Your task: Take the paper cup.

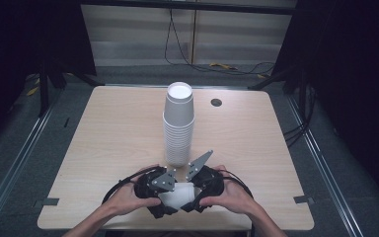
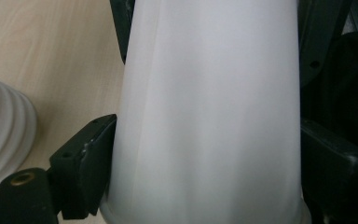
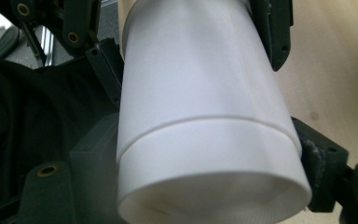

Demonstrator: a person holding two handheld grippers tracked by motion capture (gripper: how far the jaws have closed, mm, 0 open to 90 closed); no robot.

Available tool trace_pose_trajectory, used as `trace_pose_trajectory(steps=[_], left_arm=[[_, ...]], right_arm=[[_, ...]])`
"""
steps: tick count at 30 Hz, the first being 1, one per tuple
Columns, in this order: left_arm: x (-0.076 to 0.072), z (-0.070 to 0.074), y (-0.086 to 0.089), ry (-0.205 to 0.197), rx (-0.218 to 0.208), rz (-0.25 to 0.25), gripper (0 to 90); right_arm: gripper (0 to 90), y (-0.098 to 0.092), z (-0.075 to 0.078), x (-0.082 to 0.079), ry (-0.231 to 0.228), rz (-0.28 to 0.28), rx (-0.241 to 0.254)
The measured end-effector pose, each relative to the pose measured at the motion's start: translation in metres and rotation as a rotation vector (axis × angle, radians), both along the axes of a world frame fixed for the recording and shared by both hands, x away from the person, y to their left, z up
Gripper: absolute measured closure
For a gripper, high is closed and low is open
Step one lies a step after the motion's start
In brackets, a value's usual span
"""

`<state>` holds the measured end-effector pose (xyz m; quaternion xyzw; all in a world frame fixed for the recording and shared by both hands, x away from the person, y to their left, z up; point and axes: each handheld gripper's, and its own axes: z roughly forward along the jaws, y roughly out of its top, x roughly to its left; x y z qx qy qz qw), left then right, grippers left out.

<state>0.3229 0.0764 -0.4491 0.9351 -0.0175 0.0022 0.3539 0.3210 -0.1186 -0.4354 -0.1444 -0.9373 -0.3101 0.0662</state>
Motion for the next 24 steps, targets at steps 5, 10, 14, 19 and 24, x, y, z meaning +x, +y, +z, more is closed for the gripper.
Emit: trace_pose_trajectory(steps=[5, 10, 14, 19, 24], left_arm=[[0.000, 0.004, 0.004, -0.012, -0.037, -0.004, 13.3], [0.000, 0.009, 0.010, -0.023, -0.097, -0.004, 13.5], [0.004, 0.013, 0.015, 0.014, -0.150, 0.002, 14.6], [0.005, 0.016, 0.018, 0.031, -0.184, 0.014, 15.6], [0.007, 0.019, 0.022, 0.026, -0.225, 0.039, 15.6]], right_arm=[[22.2, -0.002, 0.002, 0.000, -0.010, -0.004, 0.016], [22.2, -0.003, 0.008, -0.001, -0.042, 0.002, 0.029], [22.2, -0.003, 0.008, -0.002, -0.049, 0.001, 0.023], [22.1, -0.004, 0.007, -0.001, -0.044, 0.000, 0.025], [22.0, -0.007, 0.005, 0.001, -0.039, -0.011, 0.030]])
